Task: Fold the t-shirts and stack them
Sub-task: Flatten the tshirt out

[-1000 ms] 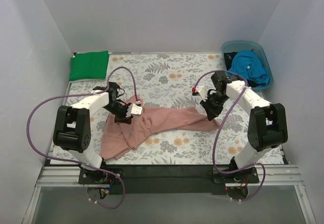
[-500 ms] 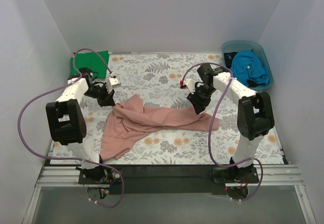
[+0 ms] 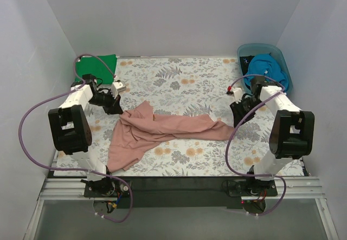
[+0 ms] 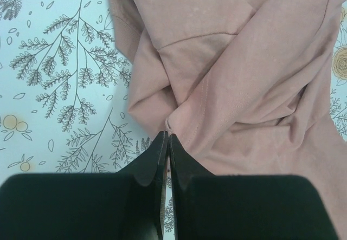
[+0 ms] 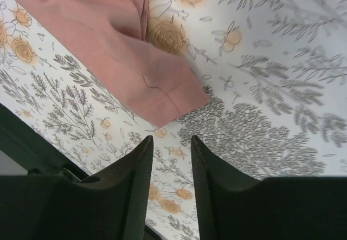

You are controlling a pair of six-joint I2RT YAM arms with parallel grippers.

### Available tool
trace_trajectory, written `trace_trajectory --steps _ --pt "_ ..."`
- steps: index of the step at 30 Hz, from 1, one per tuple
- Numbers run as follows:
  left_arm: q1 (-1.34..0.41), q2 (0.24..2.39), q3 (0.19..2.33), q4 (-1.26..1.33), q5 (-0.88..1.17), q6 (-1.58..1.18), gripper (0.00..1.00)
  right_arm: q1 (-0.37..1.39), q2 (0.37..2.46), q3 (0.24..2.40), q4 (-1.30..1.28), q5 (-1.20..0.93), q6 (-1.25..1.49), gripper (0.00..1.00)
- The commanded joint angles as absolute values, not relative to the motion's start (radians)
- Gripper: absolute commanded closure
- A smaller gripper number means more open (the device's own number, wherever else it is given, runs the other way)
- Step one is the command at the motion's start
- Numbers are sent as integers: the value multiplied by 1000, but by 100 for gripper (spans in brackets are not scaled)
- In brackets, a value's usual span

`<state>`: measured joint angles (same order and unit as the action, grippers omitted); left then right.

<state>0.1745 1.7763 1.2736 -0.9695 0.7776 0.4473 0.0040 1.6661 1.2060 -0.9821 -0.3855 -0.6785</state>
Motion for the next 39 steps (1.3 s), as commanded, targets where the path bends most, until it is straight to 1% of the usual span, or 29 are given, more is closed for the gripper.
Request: trace_trajectory --steps 1,4,9,19,21,22,24,25,26,27,28,32,39 --pt "175 1721 1261 -957 810 445 100 -26 1643 1121 -957 -465 -625 61" --pt "175 1717 1256 -965 808 442 100 -31 1660 1089 -887 -468 -528 65" --pt "175 1697 1232 -950 802 443 100 -46 1698 1088 -818 -407 -442 64" --pt "175 1701 1241 -943 807 437 100 -49 1763 1057 -796 -420 -405 61" --pt "175 1701 1243 -940 804 437 100 -49 1772 1057 -798 -442 -403 63" --pt "175 1701 1246 -942 802 437 100 -51 1773 1057 -802 -449 -399 69" --pt "175 1700 1244 -940 805 436 100 -55 1763 1061 -805 -465 -396 76" --pt "175 1698 1244 -940 805 434 100 -60 1747 1063 -807 -468 -399 86" --pt "175 1697 1243 -942 805 433 100 -72 1738 1068 -814 -469 -405 91" --pt "175 1697 1243 -940 802 427 100 -81 1726 1072 -827 -469 -411 96" --pt "175 1694 1241 -942 798 426 100 -93 1712 1080 -833 -472 -417 99" --pt "181 1693 1243 -943 790 428 100 -176 1639 1109 -870 -508 -471 99" --pt "192 1700 1267 -951 810 410 100 -209 1606 1123 -897 -563 -506 99"
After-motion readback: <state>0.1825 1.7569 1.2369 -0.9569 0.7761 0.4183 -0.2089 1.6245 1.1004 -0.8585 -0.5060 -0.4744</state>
